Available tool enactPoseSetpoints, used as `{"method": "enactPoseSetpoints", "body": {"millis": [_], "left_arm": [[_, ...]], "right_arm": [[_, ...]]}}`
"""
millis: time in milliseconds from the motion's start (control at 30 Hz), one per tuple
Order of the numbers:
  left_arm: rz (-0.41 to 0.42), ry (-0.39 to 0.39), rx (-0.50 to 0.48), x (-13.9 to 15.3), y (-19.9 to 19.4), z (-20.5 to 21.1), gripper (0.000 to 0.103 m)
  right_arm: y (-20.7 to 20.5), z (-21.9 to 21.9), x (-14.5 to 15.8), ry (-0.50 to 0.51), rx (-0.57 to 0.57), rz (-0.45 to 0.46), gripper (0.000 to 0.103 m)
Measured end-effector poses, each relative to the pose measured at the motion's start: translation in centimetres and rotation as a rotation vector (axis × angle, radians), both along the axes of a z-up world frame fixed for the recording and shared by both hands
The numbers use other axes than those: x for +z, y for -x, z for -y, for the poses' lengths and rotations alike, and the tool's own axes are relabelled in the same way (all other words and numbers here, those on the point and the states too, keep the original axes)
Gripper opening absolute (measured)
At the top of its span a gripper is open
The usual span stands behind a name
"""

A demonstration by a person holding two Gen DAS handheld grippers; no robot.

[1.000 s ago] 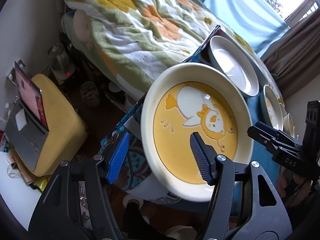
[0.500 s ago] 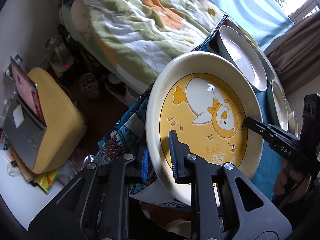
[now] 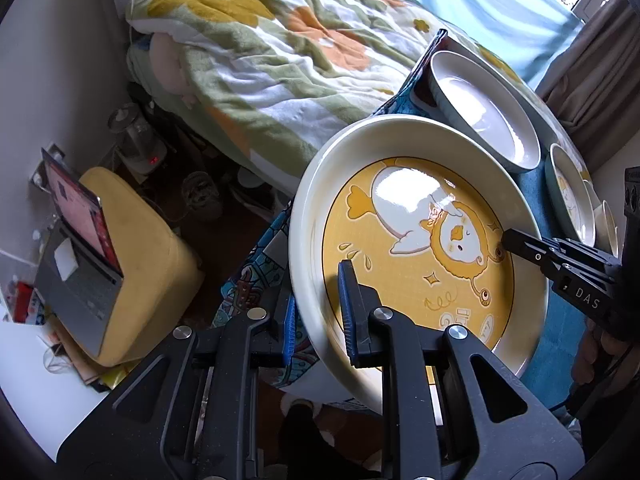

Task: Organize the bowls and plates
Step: 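Lift the yellow plate and set it down beside the mauve bowl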

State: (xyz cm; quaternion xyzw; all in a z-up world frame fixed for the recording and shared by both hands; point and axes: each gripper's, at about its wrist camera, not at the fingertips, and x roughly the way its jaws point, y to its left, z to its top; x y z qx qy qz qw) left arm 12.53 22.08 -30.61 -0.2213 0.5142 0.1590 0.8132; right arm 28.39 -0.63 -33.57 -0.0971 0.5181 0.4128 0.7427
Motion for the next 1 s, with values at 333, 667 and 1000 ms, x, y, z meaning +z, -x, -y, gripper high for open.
{"method": "enactPoseSetpoints", "body": {"millis": [333, 667, 1000], "left_arm": [[0.057, -0.056, -0.087, 4.2, -0.1, 3.5, 0.016], [0.124, -0.063, -0.335, 7.7, -2.8, 13.3, 0.016], [0.12, -0.027, -0.606, 5.9, -6.0, 25.1, 0.017]], "right_arm": [[1.4, 4.3, 3.4, -0.038, -0.087, 0.065, 0.012], [4.3, 15.7, 7.5, -0.052, -0.353, 0.115, 0.012], [7.9, 27.0, 7.0, -0.001, -0.631, 0.109, 0.012]]}}
